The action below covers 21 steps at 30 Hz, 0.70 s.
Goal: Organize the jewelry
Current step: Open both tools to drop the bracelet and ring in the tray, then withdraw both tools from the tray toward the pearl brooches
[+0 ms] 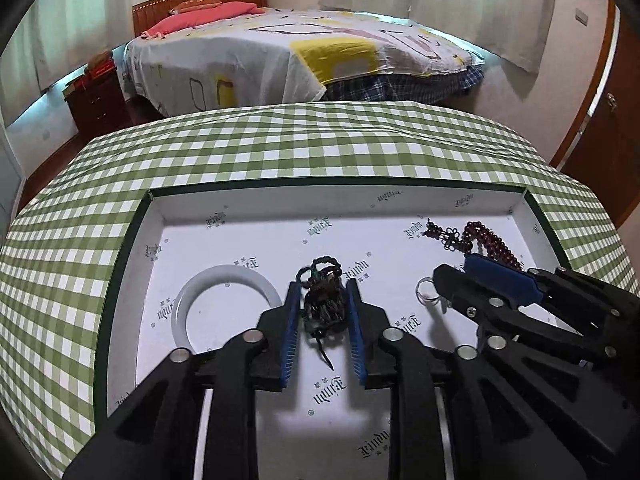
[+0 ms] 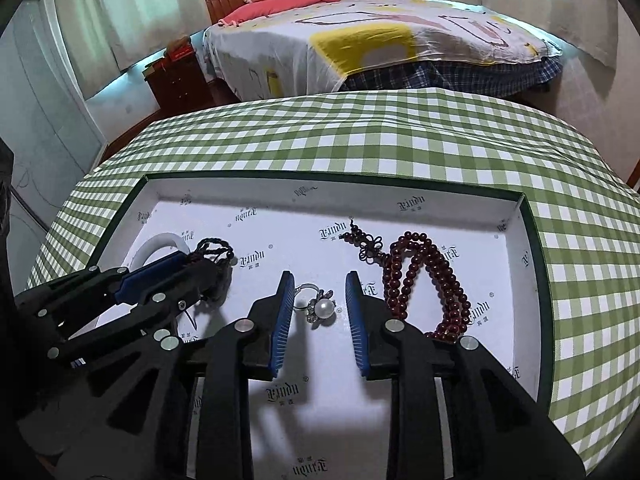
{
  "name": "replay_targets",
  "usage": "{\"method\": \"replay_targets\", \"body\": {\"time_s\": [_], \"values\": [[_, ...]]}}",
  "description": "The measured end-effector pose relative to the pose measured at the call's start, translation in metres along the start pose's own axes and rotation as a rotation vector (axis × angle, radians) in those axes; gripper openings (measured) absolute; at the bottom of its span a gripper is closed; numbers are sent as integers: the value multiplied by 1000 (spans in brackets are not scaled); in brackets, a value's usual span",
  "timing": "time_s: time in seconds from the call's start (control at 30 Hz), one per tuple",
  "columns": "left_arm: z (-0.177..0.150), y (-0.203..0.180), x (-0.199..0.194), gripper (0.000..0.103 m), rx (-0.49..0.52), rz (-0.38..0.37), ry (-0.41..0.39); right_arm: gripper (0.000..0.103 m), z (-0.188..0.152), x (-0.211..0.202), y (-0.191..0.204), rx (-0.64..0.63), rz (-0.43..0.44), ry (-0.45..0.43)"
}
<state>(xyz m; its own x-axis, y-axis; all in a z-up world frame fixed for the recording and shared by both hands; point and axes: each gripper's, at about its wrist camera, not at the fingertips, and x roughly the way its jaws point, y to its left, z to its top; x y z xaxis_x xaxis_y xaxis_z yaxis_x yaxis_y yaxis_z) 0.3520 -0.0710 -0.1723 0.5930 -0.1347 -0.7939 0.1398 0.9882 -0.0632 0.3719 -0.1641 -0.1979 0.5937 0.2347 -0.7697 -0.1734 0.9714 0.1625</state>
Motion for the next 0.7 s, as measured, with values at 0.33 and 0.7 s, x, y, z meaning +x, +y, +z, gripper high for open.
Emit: {"method": "replay_targets", "body": {"time_s": [0.33, 0.7], "values": [[1, 15, -13, 59, -54, -7, -64, 30, -2, -17, -5, 4, -17, -64], [-10, 22, -60, 68, -64, -5, -181, 39, -19, -63, -3, 3, -38, -151]]}}
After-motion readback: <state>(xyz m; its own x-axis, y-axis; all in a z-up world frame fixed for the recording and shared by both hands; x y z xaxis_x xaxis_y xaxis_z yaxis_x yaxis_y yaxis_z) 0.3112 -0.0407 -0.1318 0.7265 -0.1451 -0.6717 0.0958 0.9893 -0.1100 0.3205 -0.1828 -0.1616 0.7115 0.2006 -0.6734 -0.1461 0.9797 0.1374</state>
